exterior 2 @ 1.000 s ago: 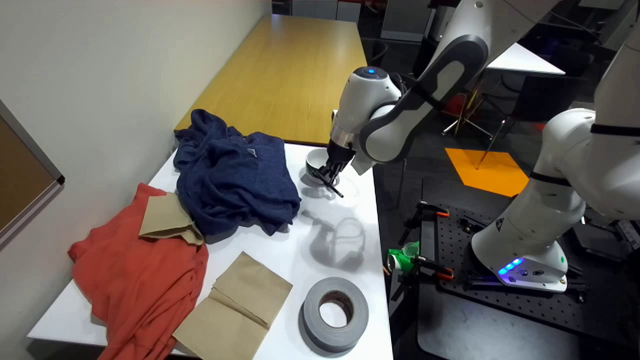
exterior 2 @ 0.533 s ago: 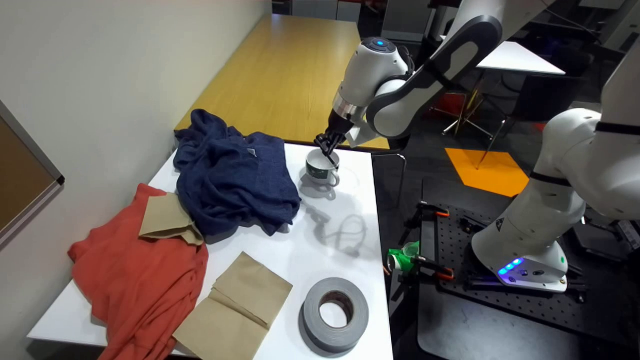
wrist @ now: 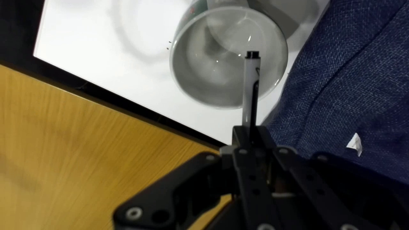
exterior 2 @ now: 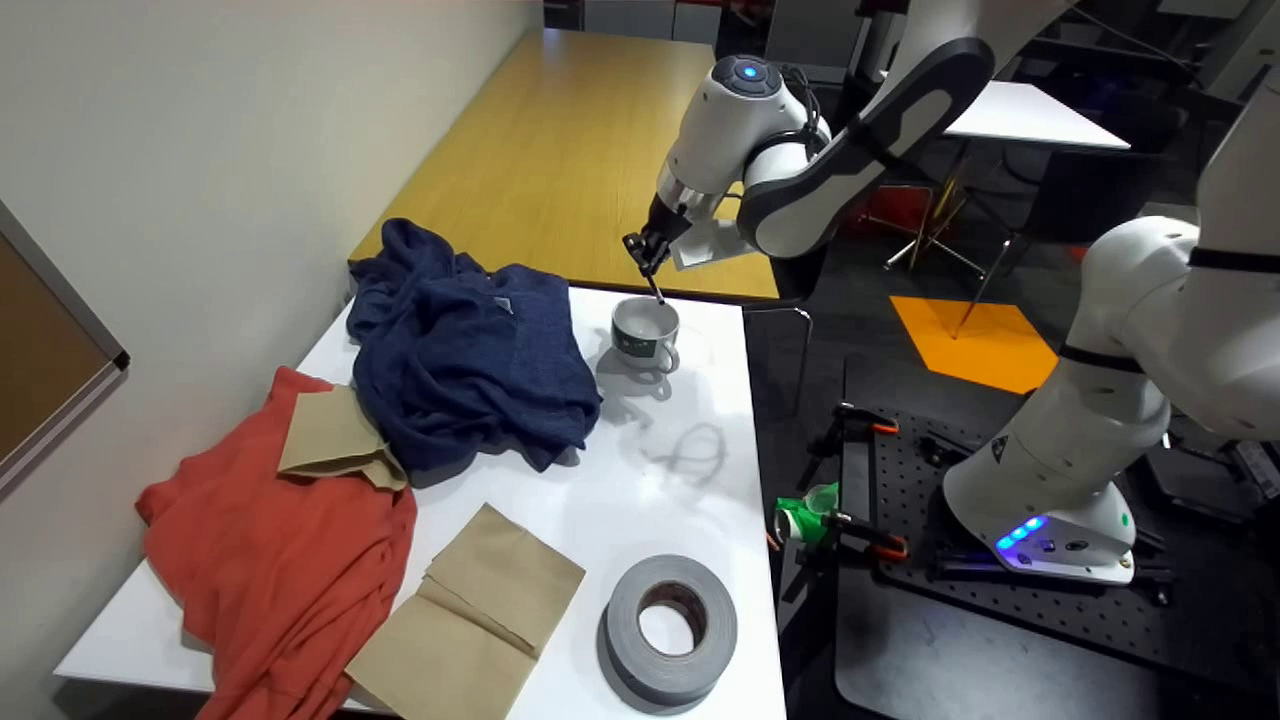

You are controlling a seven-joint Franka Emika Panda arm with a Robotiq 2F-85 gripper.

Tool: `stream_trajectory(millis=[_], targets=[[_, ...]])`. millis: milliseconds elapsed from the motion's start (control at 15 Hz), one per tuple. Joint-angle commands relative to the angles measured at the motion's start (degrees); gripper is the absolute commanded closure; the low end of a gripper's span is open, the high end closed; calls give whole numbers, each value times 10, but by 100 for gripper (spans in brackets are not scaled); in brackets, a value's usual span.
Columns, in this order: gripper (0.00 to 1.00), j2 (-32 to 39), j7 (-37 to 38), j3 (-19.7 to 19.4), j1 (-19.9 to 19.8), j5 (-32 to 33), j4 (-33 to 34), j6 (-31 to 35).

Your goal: Put a pen in the mug

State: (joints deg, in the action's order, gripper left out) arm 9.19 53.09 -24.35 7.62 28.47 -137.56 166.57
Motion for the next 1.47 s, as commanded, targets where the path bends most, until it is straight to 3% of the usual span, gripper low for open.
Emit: stream_trajectory(millis=[0, 733, 1000, 1400], targets=[[97, 26, 104, -35, 32, 80, 28, 8], [97, 82, 456, -125, 134, 365, 74, -23], [97, 97, 539, -133, 156, 419, 78, -49], [97, 120, 592, -129, 165, 445, 76, -79]])
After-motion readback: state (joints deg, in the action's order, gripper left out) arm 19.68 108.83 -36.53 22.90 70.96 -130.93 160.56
